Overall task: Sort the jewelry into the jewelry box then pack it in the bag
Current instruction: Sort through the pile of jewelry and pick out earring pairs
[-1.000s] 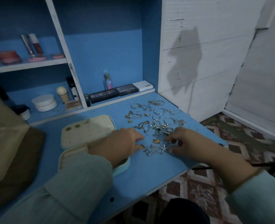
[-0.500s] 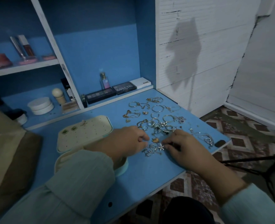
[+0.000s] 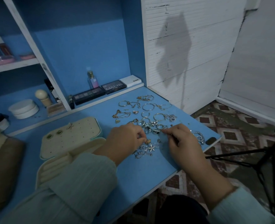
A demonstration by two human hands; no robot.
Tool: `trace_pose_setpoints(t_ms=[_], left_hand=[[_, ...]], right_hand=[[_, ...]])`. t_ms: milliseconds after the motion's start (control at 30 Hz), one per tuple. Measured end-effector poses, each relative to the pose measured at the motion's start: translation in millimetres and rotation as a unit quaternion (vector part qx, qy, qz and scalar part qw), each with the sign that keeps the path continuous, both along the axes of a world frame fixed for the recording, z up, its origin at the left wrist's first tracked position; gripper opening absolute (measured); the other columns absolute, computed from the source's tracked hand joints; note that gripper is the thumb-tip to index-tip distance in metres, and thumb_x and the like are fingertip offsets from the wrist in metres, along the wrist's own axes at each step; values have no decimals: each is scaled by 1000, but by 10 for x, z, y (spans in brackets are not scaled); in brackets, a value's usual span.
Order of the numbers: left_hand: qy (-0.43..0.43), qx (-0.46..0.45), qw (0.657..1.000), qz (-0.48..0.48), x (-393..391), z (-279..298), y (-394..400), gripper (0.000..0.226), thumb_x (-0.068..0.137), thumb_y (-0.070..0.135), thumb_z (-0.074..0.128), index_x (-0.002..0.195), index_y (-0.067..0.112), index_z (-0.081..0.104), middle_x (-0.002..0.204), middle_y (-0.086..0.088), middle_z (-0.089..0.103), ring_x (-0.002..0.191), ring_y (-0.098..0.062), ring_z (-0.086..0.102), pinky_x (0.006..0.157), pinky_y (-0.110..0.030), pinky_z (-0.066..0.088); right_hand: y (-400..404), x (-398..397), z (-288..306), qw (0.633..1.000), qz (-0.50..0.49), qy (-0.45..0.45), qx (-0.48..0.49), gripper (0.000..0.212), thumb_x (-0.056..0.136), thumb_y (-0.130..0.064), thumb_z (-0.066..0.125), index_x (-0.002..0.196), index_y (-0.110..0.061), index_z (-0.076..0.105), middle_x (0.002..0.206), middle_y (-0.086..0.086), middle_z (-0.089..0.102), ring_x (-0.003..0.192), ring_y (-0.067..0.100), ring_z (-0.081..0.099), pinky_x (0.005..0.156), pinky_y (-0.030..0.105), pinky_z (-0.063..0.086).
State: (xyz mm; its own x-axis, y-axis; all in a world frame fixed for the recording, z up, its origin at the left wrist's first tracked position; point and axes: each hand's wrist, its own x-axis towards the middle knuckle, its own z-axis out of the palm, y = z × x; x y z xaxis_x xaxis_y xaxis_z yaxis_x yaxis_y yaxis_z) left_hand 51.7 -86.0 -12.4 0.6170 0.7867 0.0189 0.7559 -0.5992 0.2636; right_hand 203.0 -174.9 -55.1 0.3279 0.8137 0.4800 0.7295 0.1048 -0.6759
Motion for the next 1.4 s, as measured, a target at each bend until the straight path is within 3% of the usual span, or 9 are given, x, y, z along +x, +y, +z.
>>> trace_pose_setpoints(t_ms=[333,467,567,733,900,1033,1233,1333,1400], left_hand=[[-2,41,998,-56,-30,-31,13,19,90,37,55,106,40,65,90,18,50,82,-1,50,88,-25,42],[-12,40,997,-61,-28,-18,-1,18,88,41,57,102,38,67,91,19,55,83,0,51,91,-30,41],[-17,49,997,-60,-22,-25,-1,17,87,41,59,99,36,68,86,19,54,80,2,48,91,-29,40],[-20,59,996,-59,-7,-54,-6,15,89,39,56,97,32,66,77,22,46,74,4,46,84,-22,37],[-45,49,997,-49,-23,-65,-12,12,90,35,55,95,30,64,71,22,45,66,8,42,76,-19,32],[-119,-21,992,-30,-38,-80,-7,8,89,23,59,94,20,65,71,20,51,62,8,46,59,-3,35],[-215,-114,970,-19,-36,-80,-3,5,86,9,63,87,14,63,74,12,58,63,4,52,59,-5,42],[-223,-120,967,-12,-39,-68,5,11,87,10,62,98,12,66,76,15,57,65,5,54,61,-3,42],[-214,-120,969,-9,-36,-63,2,19,89,12,59,107,11,67,74,17,55,56,11,52,56,-2,40]], right_hand=[[-1,-36,-88,997,1,-67,24,20,77,1,53,85,0,71,80,1,56,81,-4,46,75,-5,31],[-19,-44,-84,996,10,-92,6,23,73,-5,55,86,-5,74,79,4,59,73,19,59,68,16,40],[-9,-46,-76,994,16,-109,-3,20,73,-8,58,85,-6,74,78,4,58,72,21,58,69,19,38],[-17,-50,-69,995,27,-95,-14,21,75,-11,57,85,-6,74,78,4,58,73,20,57,68,19,39],[-2,20,7,999,41,-28,-4,15,82,-3,64,93,-6,74,80,-9,50,72,-5,46,69,0,36],[21,153,161,999,0,-43,-18,19,84,-2,62,99,-6,73,83,-7,48,71,4,46,65,5,35],[190,613,352,977,-89,-105,-162,29,90,-9,53,117,-9,64,117,11,53,104,26,53,84,26,38],[259,760,367,954,-113,-129,-247,31,91,-8,48,119,-9,62,123,14,51,110,30,53,91,30,41],[267,795,367,938,-116,-142,-295,31,92,-9,46,116,-11,64,123,13,52,109,30,54,92,34,46]])
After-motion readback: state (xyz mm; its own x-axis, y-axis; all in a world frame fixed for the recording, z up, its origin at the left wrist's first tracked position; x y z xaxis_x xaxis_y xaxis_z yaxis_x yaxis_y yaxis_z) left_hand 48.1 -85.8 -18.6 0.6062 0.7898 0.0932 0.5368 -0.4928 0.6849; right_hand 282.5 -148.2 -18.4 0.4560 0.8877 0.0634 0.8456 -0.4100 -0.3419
